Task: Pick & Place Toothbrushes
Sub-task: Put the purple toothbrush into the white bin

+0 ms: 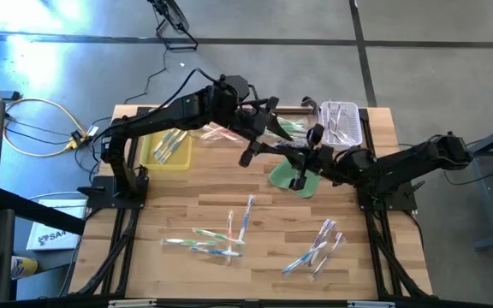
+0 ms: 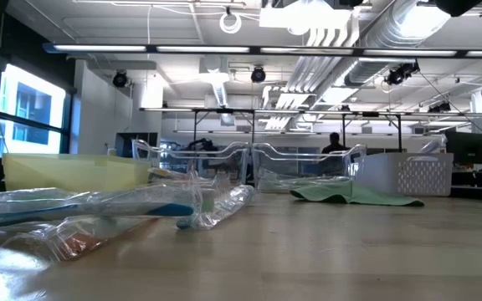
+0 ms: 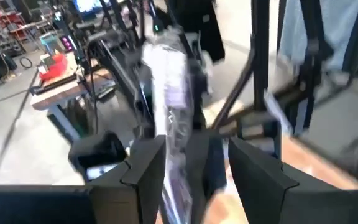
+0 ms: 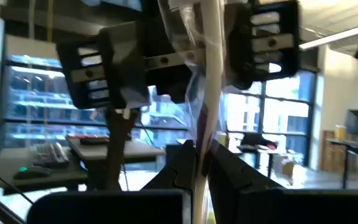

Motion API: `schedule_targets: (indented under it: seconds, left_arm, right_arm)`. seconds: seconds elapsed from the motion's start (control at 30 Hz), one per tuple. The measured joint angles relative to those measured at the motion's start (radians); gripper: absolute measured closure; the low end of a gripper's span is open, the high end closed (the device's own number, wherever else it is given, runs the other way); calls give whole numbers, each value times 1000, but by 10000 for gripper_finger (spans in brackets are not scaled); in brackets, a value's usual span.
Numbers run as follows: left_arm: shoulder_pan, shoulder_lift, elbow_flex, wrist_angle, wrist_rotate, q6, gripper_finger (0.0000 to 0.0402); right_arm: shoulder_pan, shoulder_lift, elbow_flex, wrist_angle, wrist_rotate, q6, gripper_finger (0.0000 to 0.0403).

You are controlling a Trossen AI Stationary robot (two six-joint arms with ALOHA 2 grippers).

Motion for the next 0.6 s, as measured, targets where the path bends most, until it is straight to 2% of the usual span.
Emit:
schedule_targets:
  seconds: [0.07, 0.2, 0.3, 0.47, 0.6]
  left_arm:
    - [-6, -34, -1, -38, -32, 49, 230]
    - [-31, -112, 4, -104, -159, 115, 230]
    - [-49, -148, -42, -105, -222, 157, 230]
    - [-67, -233, -211, -15, -226, 176, 230]
    - [-65, -347, -427, 148, -227, 163, 230]
  right_arm:
    - [0, -27, 0, -55, 40, 3, 390]
    - [10, -89, 0, -156, 147, 9, 390]
    - [32, -126, 0, -220, 231, 5, 390]
    - [73, -168, 0, -271, 342, -22, 390]
    - [100, -173, 0, -286, 406, -51, 390]
